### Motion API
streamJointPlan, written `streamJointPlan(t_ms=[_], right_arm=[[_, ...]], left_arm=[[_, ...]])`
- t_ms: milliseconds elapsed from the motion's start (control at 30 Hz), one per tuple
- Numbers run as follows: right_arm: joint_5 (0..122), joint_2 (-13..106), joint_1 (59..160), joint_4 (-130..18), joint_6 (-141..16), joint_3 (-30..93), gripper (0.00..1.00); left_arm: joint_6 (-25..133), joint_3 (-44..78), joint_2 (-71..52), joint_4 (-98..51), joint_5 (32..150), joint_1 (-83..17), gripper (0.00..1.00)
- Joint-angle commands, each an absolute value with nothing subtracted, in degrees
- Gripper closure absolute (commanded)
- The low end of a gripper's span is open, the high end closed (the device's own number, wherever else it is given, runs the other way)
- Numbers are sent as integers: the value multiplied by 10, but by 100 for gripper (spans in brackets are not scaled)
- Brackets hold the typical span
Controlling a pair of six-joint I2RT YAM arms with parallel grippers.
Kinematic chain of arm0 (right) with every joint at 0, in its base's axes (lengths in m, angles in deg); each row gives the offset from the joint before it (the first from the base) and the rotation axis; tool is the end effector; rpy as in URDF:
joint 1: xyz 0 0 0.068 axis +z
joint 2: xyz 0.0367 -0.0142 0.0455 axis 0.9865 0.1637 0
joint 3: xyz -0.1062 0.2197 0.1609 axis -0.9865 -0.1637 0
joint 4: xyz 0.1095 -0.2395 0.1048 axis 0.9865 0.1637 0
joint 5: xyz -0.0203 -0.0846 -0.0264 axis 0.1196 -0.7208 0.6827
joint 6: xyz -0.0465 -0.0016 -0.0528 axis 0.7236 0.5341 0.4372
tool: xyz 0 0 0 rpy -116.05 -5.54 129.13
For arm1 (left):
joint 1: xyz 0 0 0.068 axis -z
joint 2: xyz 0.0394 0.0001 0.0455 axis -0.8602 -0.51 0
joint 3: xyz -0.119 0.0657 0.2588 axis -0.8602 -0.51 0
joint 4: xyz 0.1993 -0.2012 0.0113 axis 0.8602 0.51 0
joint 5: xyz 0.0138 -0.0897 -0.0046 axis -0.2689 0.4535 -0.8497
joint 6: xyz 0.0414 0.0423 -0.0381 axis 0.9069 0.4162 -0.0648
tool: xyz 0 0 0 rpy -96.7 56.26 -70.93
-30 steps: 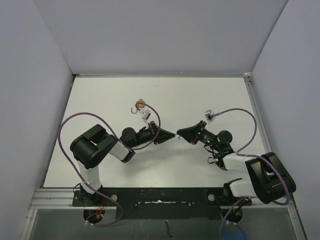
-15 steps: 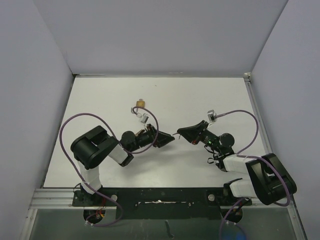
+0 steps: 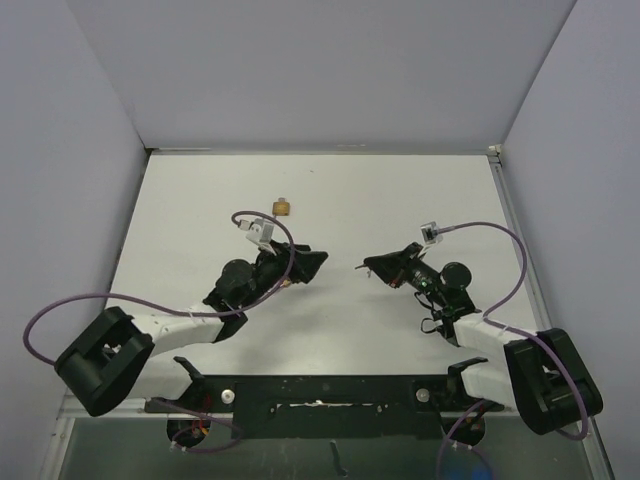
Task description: Unlock with the key
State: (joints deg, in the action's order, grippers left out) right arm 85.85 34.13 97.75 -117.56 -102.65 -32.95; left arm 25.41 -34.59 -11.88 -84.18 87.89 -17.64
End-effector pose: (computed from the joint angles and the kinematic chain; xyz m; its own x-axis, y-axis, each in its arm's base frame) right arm 0.2147 0.0988 0.1924 -0.5185 0.4857 -0.7037 -0.5621 0.4266 0.7086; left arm 0.2107 -0.1944 0.2130 -0.4061 -0.4918 -0.7702 0.6077 0.4841 -0.6296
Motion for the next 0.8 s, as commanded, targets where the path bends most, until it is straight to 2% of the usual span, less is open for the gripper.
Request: streamJointPlan(t_ms=[0, 67, 167, 400, 767], right_arm=[[823, 303, 972, -1098, -997, -310, 100], [819, 294, 971, -1068, -996, -304, 100], [824, 285, 971, -1054, -994, -300, 100], [827, 260, 970, -1042, -987, -309, 100], [840, 253, 967, -1051, -985, -318, 100]], left_arm=[[385, -290, -53, -534, 730, -161, 35], [415, -268, -49, -461, 713, -161, 35], [443, -248, -59, -385, 694, -161, 29], [497, -198, -111, -308, 670, -170, 28], [560, -133, -182, -253, 759, -240, 28]])
